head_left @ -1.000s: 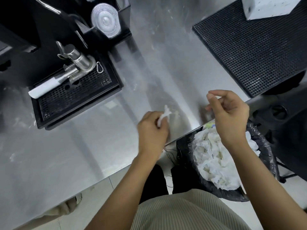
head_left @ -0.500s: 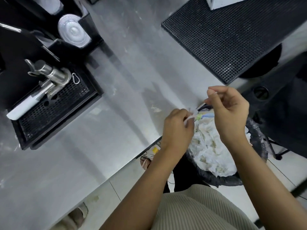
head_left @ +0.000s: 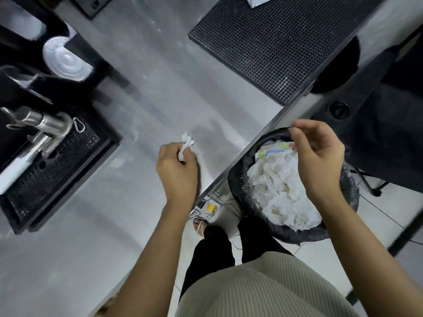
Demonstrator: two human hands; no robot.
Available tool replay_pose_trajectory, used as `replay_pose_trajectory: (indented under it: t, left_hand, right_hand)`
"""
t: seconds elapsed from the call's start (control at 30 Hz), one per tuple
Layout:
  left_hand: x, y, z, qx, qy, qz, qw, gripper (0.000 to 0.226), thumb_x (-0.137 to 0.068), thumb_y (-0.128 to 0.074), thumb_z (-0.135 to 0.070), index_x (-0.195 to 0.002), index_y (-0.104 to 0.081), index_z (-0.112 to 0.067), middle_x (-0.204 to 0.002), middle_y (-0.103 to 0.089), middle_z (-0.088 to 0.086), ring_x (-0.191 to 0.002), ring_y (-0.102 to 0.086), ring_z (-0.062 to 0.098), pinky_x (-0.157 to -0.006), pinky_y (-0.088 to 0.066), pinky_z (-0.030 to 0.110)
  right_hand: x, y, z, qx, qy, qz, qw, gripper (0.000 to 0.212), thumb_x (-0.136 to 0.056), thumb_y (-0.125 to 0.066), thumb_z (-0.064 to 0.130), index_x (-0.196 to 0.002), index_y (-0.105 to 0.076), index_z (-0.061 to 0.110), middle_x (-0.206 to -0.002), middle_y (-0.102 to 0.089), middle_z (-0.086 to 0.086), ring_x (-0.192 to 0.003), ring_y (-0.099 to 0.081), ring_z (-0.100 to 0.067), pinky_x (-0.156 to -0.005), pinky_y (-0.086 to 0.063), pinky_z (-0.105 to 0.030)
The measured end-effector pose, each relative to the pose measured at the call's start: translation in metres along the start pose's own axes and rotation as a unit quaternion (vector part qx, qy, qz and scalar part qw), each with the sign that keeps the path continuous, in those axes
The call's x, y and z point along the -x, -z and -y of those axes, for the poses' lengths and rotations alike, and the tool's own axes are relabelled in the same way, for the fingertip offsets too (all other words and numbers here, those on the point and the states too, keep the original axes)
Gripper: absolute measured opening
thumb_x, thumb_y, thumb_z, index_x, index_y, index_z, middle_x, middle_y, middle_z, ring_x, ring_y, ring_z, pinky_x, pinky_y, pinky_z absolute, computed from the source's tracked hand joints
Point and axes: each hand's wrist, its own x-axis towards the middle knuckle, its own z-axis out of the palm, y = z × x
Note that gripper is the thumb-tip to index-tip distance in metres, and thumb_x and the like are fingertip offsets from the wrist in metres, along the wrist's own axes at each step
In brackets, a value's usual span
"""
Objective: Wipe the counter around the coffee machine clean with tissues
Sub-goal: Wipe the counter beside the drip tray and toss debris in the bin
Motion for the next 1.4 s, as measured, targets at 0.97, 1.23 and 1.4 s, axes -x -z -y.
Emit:
replay_pose_trajectory:
  t: [0.97, 1.23, 1.4]
  left_hand:
    - [-0.046, 0.072, 0.051, -0.081, 0.035, -0.086, 0.992, 0.016, -0.089, -0.057, -0.008, -0.094, -0.070, 0.000, -0.092, -0.063, 0.017, -0.082, -0.052, 0.013, -0.075, -0.032, 0.006]
    - [-0.071, 0.047, 0.056, -0.140, 0.092, -0.073, 0.983, 0.025, -0.094, -0.047, -0.004, -0.110, -0.063, 0.007, -0.111, -0.055, 0.021, -0.089, -0.057, 0.033, -0.079, -0.044, 0.031]
    - [-0.078, 0.021, 0.039, -0.109, -0.008, -0.030, 0.994, 0.025, -0.091, -0.046, 0.001, -0.105, -0.066, 0.004, -0.101, -0.056, 0.018, -0.073, -0.054, 0.024, -0.074, -0.046, 0.024]
  right_hand:
    - [0.041, -0.062, -0.024, 0.399, 0.146, 0.189, 0.886, 0.087, -0.091, -0.037, 0.068, -0.156, -0.010, 0.017, -0.164, 0.001, 0.000, -0.151, 0.008, -0.017, -0.113, 0.006, -0.064]
    - [0.041, -0.064, -0.022, 0.422, 0.131, 0.194, 0.876, 0.092, -0.090, -0.034, 0.074, -0.156, -0.004, 0.017, -0.164, 0.008, 0.002, -0.149, 0.012, -0.012, -0.110, 0.011, -0.070]
    - [0.041, -0.064, -0.021, 0.424, 0.122, 0.198, 0.875, 0.093, -0.089, -0.036, 0.070, -0.156, -0.001, 0.017, -0.163, 0.011, 0.003, -0.149, 0.015, -0.011, -0.109, 0.010, -0.072]
